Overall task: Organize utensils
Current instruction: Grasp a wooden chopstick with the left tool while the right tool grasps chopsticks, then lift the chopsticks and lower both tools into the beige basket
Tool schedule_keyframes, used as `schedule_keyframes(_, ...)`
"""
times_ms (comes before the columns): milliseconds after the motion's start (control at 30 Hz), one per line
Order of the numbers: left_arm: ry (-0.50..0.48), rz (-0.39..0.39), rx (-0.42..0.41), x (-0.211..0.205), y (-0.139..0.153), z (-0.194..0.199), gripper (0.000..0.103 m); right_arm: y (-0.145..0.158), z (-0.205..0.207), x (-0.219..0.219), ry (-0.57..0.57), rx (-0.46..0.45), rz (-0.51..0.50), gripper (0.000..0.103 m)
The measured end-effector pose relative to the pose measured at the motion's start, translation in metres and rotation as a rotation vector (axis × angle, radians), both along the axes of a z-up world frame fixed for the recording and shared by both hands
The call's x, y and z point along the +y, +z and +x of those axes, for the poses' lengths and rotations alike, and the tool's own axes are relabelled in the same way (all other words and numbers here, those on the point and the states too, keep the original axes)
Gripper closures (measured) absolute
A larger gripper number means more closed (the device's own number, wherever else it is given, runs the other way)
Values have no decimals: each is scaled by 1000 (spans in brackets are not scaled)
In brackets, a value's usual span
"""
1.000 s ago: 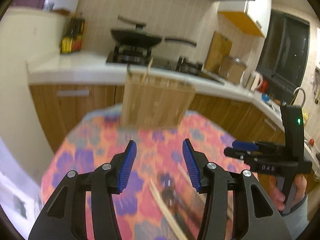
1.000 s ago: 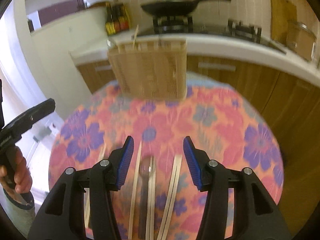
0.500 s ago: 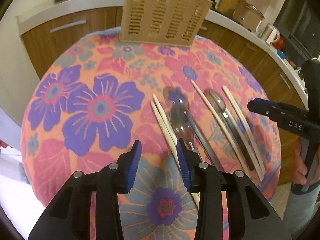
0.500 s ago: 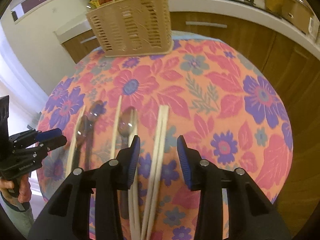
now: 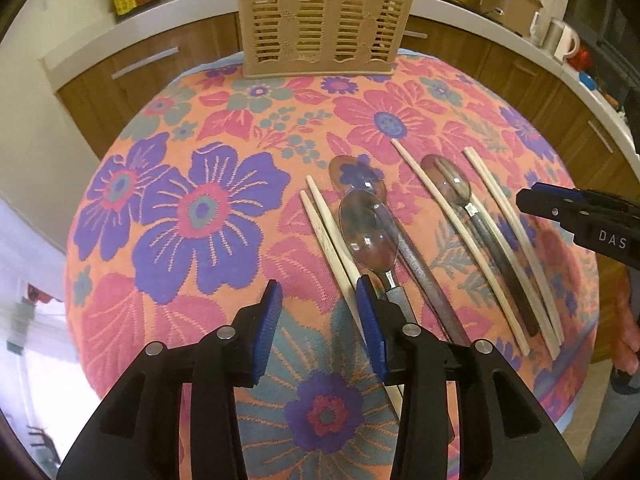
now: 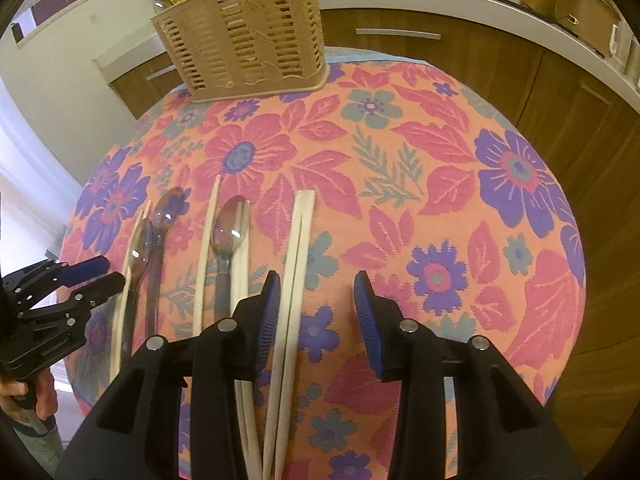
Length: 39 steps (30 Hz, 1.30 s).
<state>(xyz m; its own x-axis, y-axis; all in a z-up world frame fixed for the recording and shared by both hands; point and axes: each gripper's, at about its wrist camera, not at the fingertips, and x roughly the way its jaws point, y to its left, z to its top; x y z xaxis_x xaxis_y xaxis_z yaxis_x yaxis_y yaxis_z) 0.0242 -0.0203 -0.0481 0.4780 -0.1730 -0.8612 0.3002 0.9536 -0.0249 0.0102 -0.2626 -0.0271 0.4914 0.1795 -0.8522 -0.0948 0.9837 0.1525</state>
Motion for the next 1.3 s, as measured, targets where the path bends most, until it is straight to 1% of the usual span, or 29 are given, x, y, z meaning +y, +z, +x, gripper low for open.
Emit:
schedule_keyframes(133,-3,21,8,-2,0,-1,66,2,-3,1,16,-12,13,68)
schedule_keyframes(200,-14,58,16,-1,-1,-3,66,3,-4,2,23,-17,5,68)
schedule_keyframes(300,-22,68,23,1,-2,-5,68,4,-4,2,28,-10,6,68)
schedule_keyframes(333,-22,71,22,0,-2,-5,68,3,-3,2,29,-4,16,68)
schedule_keyframes(400,-23,84,21,-2,-2,-4,68,-1,2,1,30,39,63,68)
schedule_keyframes(467,-29,95,17,-5,-3,-2,68,-5,5,0,28,66,69,70)
schedule_keyframes(567,-33,70,19,-2,-2,2,69,-10,12,2,23,106,53,72)
schedule_keyframes(700,-37,60,27,0,-3,0,70,-9,20,11,43,137,19,72)
schedule_keyframes(833,-45,41,45,4,-3,-3,70,-9,31,25,75,172,-44,72)
schedule_keyframes(900,-50,50,42,3,-3,-4,71,-9,35,33,89,180,-112,88)
schedule_keyframes(933,-50,59,38,2,-3,-4,74,-9,36,35,98,183,-131,90)
schedule_keyframes(967,-49,71,30,0,-3,-5,77,-9,37,36,108,194,-119,92)
schedule_keyframes(1000,-48,76,23,-1,-3,-6,86,-9,37,35,107,197,-114,92)
schedule_keyframes(1033,-43,75,18,-1,-3,-6,93,-9,38,33,104,198,-100,93)
schedule_keyframes(1100,-36,65,16,1,-2,-5,94,-9,37,31,98,191,-82,93)
schedule_keyframes(1167,-30,42,18,5,-1,-4,99,-7,33,26,90,174,-60,93)
schedule_keyframes(1267,-7,-34,20,18,2,-1,100,4,29,20,93,122,-31,93)
schedule_keyframes(1300,4,-69,4,23,7,-1,100,8,27,20,96,104,-23,93)
